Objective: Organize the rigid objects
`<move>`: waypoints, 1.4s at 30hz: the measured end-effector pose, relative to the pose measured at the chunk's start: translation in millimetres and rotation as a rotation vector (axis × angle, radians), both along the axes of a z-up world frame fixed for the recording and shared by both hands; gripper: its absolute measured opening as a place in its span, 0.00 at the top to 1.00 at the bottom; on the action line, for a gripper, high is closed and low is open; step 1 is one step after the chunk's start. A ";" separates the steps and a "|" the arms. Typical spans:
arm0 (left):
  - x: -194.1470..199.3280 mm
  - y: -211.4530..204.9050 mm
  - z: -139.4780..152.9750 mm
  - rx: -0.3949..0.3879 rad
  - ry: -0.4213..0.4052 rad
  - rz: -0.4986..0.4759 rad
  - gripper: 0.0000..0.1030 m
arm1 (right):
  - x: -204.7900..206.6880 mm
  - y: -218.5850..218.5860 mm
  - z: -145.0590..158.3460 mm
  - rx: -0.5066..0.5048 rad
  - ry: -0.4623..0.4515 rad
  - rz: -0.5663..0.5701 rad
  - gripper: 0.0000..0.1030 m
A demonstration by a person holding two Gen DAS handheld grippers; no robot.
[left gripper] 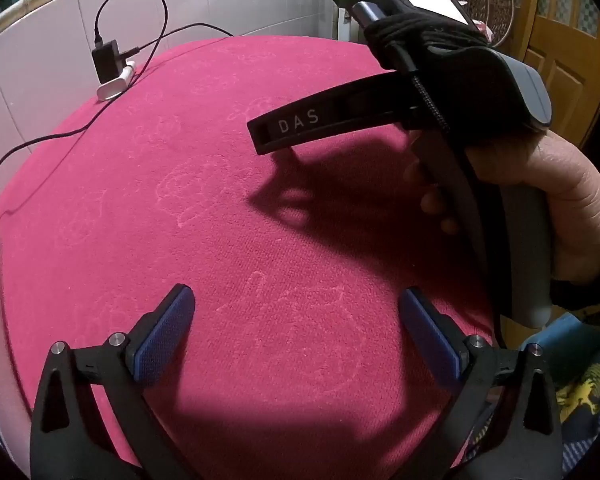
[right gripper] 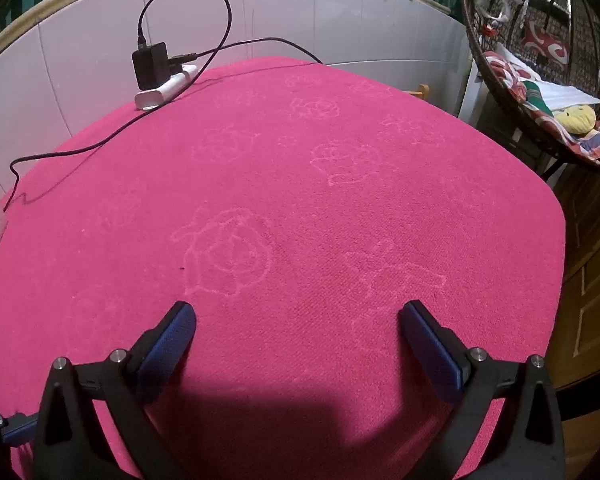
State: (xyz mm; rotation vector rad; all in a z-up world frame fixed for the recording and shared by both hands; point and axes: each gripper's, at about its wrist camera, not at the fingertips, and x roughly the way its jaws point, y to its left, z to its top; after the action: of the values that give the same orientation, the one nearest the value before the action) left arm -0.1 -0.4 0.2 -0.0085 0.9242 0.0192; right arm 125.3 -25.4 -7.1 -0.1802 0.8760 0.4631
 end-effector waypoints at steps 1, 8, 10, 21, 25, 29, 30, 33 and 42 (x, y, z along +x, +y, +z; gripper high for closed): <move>-0.1 0.3 0.0 -0.007 -0.003 0.000 0.00 | 0.1 -0.5 -1.0 0.001 -0.001 0.000 0.00; 0.2 0.0 0.0 -0.005 -0.001 0.000 0.00 | 1.7 0.1 -2.5 0.003 -0.005 -0.001 0.00; 0.2 -0.1 0.1 -0.005 -0.001 0.000 0.00 | 2.0 0.5 -2.5 0.002 -0.006 -0.001 0.00; 0.5 0.7 -1.9 -0.006 -0.001 0.000 0.00 | 3.4 1.8 -4.5 0.000 -0.013 -0.001 0.00; 0.6 1.5 -2.3 -0.005 -0.002 -0.001 0.00 | 3.5 3.3 -5.2 0.000 -0.017 -0.002 0.00; -0.9 0.4 -0.1 -0.007 -0.001 -0.001 0.00 | 4.3 4.3 -6.3 0.001 -0.018 -0.001 0.00; -1.0 0.5 -0.1 -0.008 -0.003 0.000 0.00 | 4.9 5.2 -5.9 0.000 -0.019 -0.001 0.00; -1.0 0.8 0.2 -0.007 -0.001 -0.001 0.00 | 4.9 5.2 -7.1 0.004 -0.027 -0.002 0.00; 1.7 5.3 -2.2 -0.008 -0.001 -0.003 0.00 | 5.0 -1.2 -6.0 0.070 -0.029 0.005 0.00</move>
State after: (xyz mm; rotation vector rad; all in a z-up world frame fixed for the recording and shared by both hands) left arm 1.6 4.9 -2.0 -0.0147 0.9230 0.0124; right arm 130.3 -26.6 -13.1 -0.1250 0.8297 0.4940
